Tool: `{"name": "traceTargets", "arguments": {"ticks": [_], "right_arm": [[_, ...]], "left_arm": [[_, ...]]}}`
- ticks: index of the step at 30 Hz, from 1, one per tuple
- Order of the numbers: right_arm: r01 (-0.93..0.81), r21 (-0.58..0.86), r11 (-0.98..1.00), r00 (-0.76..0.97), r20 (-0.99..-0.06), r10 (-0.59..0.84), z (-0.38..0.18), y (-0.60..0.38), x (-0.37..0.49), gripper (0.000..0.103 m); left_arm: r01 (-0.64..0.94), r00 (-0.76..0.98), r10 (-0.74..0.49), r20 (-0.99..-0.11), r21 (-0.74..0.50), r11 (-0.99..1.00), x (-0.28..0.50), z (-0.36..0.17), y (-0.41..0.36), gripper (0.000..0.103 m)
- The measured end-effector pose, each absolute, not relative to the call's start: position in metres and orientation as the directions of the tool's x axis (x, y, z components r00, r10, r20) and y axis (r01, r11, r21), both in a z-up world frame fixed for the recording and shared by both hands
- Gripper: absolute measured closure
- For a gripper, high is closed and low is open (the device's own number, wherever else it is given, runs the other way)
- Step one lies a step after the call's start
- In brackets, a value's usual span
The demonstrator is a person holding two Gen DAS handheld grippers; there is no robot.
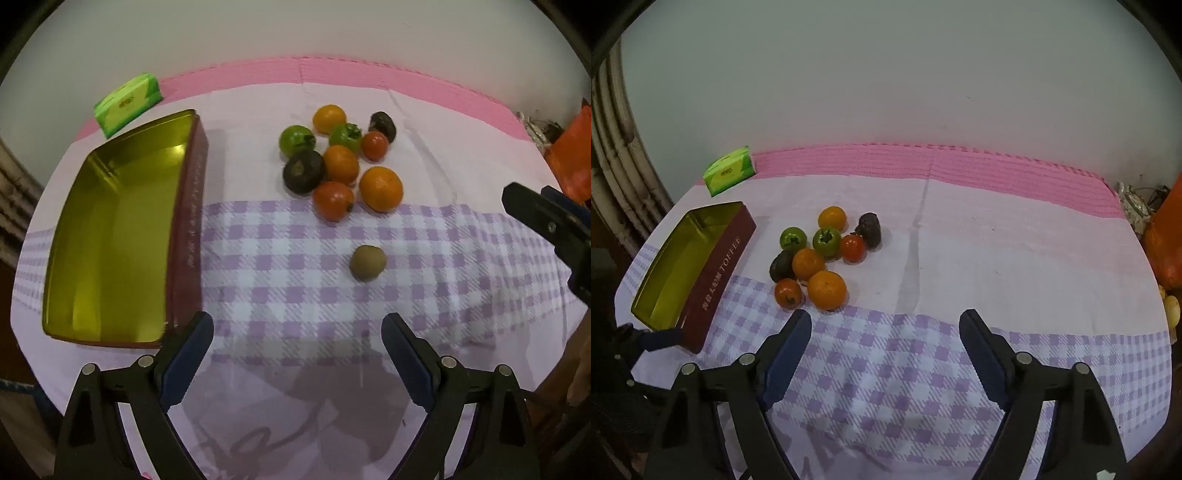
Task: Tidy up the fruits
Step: 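Grasp the brown kiwi with the left gripper, then carry the kiwi over the gold tray and open the left gripper while the right gripper grasps a mandarin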
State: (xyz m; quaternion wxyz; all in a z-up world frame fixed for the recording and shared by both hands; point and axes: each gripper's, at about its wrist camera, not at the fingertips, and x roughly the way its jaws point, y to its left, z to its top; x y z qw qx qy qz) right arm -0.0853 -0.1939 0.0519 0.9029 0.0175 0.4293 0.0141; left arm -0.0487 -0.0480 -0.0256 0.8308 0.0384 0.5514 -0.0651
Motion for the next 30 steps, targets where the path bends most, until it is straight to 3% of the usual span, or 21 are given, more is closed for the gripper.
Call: {"name": "traceTargets", "arguments": {"ticks": [4,14,19,25,30], "right_arm": [[0.0,0.052,0.999,0.633,-0.773,0.04,0.052,-0.197,-0.084,0.023],[-0.009,0.051,0.999,0.624,-0.78,0.045,0.047,-0.199,-0.083,0.023],[0.0,0.04,0.999,0.611,-0.791,0.032,0.042,-0.201,-0.081,0.023],[0.01,0.05,0.999,0.599,-0.8,0.034,0.038,-0.205,-0.078,0.023],[0.012,0.063,0.998,0.595,-0.802,0.044,0.035,-0.207,-0.075,0.023]], "left_arm": [[0.175,0.361,-0.096,-0.927,-0.034,0.984,-0.043,-0.032,-0.057,0.013],[0.211,0.306,-0.142,-0.941,-0.078,0.974,-0.014,-0.051,-0.076,0.04],[0.233,0.305,-0.151,-0.94,-0.08,0.969,0.0,-0.056,-0.085,0.047],[0.248,0.302,-0.154,-0.941,-0.079,0.965,0.008,-0.059,-0.092,0.074],[0.246,0.305,-0.179,-0.935,-0.104,0.964,0.005,-0.052,-0.08,0.075]]}}
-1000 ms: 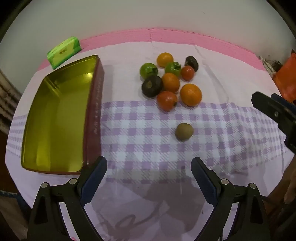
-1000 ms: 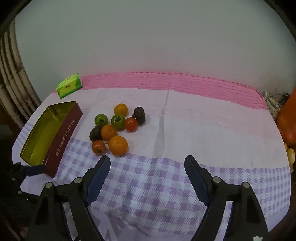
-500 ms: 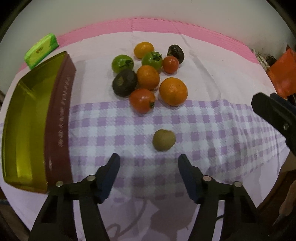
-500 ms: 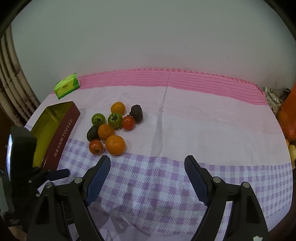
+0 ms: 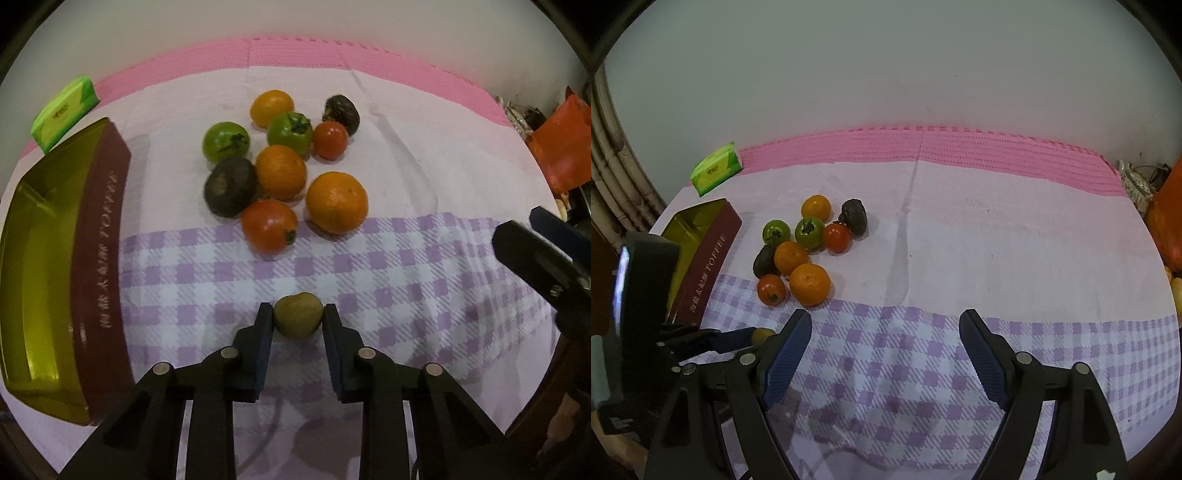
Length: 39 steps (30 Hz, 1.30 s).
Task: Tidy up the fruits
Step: 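Carry the kiwi over the gold tray and open the left gripper while the right gripper grasps a mandarin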
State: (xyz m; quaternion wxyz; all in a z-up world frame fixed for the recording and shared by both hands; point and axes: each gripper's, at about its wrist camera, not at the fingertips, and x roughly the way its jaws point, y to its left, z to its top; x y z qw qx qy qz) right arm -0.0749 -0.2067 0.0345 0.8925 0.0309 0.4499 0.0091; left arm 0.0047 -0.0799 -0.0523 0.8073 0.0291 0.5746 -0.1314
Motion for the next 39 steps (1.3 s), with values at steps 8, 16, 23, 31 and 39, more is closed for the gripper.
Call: {"name": "traceTargets", "arguments": {"ticks": [8,16,23,31,39], "right_arm": [[-0.024,0.055,0.998,0.577,-0.815,0.059,0.02,-0.195,-0.073,0.023],[-0.075,0.058,0.995,0.542,-0.835,0.09,0.01,-0.177,-0.071,0.023],[-0.105,0.082,0.991,0.517,-0.847,0.125,-0.001,-0.162,-0.059,0.023],[-0.115,0.094,0.989,0.487,-0.862,0.138,-0.012,-0.15,-0.033,0.038],[-0.134,0.028,0.991,0.464,-0.881,0.088,-0.022,-0.137,-0.007,0.044]], "left_arm": [[0.186,0.355,-0.186,-0.916,-0.125,0.974,-0.01,-0.021,-0.028,0.075],[0.082,0.434,-0.084,-0.897,-0.054,0.995,0.0,0.003,0.04,0.075],[0.006,0.384,0.038,-0.923,0.044,0.999,0.009,-0.017,0.101,0.075],[-0.037,0.336,0.053,-0.94,0.043,0.998,0.008,-0.039,0.137,0.075],[-0.042,0.307,0.056,-0.95,0.045,0.998,0.007,-0.054,0.146,0.075]]}}
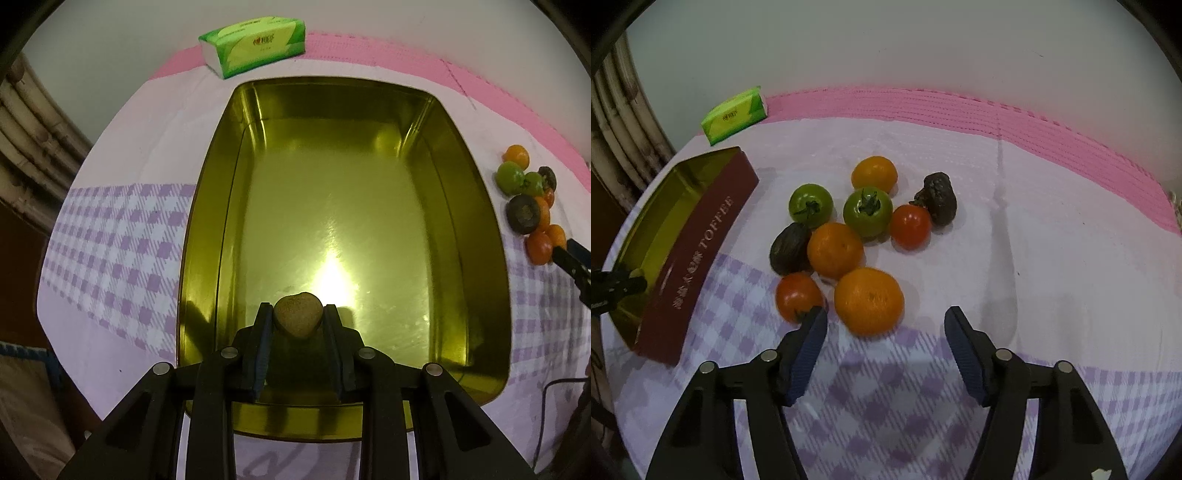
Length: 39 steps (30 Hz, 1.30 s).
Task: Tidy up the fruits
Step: 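Carry the kiwi over the gold tray and open the left gripper while the right gripper grasps a mandarin, then carry the mandarin into the gold tray and release it with the right gripper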
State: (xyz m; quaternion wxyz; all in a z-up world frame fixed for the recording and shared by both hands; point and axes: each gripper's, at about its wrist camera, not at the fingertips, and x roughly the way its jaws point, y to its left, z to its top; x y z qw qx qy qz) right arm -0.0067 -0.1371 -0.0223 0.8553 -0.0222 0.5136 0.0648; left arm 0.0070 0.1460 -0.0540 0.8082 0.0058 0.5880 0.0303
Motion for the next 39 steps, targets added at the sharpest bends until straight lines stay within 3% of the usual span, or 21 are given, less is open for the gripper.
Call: {"name": "traceTargets", "arguments": {"ticks": [7,15,18,20,26,39], "right_arm": [[-0.141,0.036,0.989,0.439,-0.894,0.095,-0.031,-0.131,-0.001,0.064],[-0.125,-0.02,0.992,0.486,-0.873,0.043,-0.014,-0.123,-0.006,0.065],[-0.158,-0.016,0.987,0.526,-0.847,0.071,0.007,-0.109,-0.006,0.065],[-0.2,0.006,0.98,0.548,-0.828,0.117,0.021,-0.092,-0.006,0.065],[-0.404,0.107,0.909,0.494,-0.811,0.315,0.036,-0.011,-0.001,0.065],[-0.545,0.059,0.837,0.37,-0.878,0.303,-0.012,0.08,0.008,0.065]], "left_arm": [[-0.052,0.286,0.058,-0.956,0.044,0.998,0.011,-0.063,0.15,0.074],[-0.056,0.279,0.056,-0.959,0.042,0.998,0.011,-0.062,0.152,0.073],[-0.06,0.302,0.015,-0.953,-0.003,0.998,0.009,-0.053,0.153,0.062],[-0.065,0.344,0.003,-0.939,-0.02,0.998,0.005,-0.042,0.154,0.049],[-0.084,0.442,0.022,-0.897,-0.016,0.996,-0.008,-0.012,0.163,0.042],[-0.25,0.447,0.074,-0.891,-0.046,0.967,-0.022,-0.007,0.207,0.04]]}}
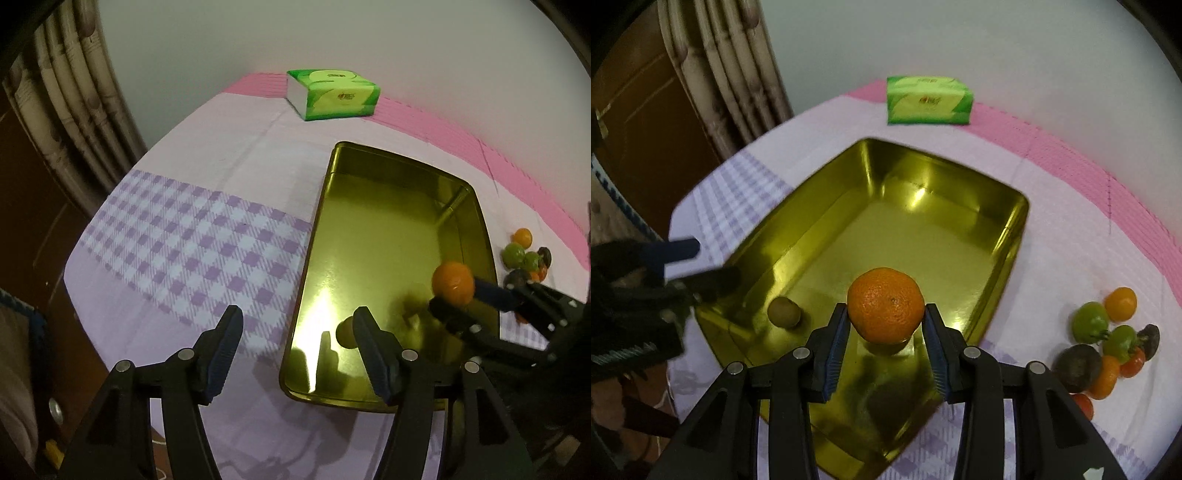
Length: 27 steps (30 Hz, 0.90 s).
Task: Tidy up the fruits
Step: 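Carry the mandarin into the gold tray and release it with the right gripper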
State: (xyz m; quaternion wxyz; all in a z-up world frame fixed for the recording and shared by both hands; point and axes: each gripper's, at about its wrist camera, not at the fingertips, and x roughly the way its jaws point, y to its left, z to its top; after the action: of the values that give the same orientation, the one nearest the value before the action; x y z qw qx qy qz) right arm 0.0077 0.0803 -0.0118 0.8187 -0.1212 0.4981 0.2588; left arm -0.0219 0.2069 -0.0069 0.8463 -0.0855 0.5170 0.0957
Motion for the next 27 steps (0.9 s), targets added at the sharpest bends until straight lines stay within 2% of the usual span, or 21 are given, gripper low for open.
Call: {"name": "traceTargets", "arguments": {"ticks": [14,16,18,23,27], "right_arm": [[-0.575,0.029,0.818,0.348,-0.896,0.277,-0.03,0.091,0.004,0.064],[-0.573,0.039,0.819,0.353,-0.89,0.289,-0.026,0.089,0.003,0.061],[-0.57,0.041,0.821,0.367,-0.881,0.298,-0.02,0.087,0.002,0.055],[-0.534,0.056,0.844,0.43,-0.841,0.328,0.007,0.063,-0.008,0.054],[-0.456,0.044,0.889,0.485,-0.826,0.289,0.022,0.017,-0.015,0.054]], "left_arm": [[-0.242,0.432,0.067,-0.899,-0.045,0.969,-0.021,-0.012,0.205,0.04],[-0.246,0.432,0.067,-0.9,-0.046,0.968,-0.021,-0.012,0.203,0.04],[-0.245,0.429,0.065,-0.901,-0.046,0.969,-0.02,-0.013,0.203,0.04],[-0.241,0.431,0.065,-0.9,-0.045,0.969,-0.02,-0.013,0.202,0.04],[-0.229,0.432,0.061,-0.9,-0.044,0.973,-0.019,-0.014,0.198,0.04]]}}
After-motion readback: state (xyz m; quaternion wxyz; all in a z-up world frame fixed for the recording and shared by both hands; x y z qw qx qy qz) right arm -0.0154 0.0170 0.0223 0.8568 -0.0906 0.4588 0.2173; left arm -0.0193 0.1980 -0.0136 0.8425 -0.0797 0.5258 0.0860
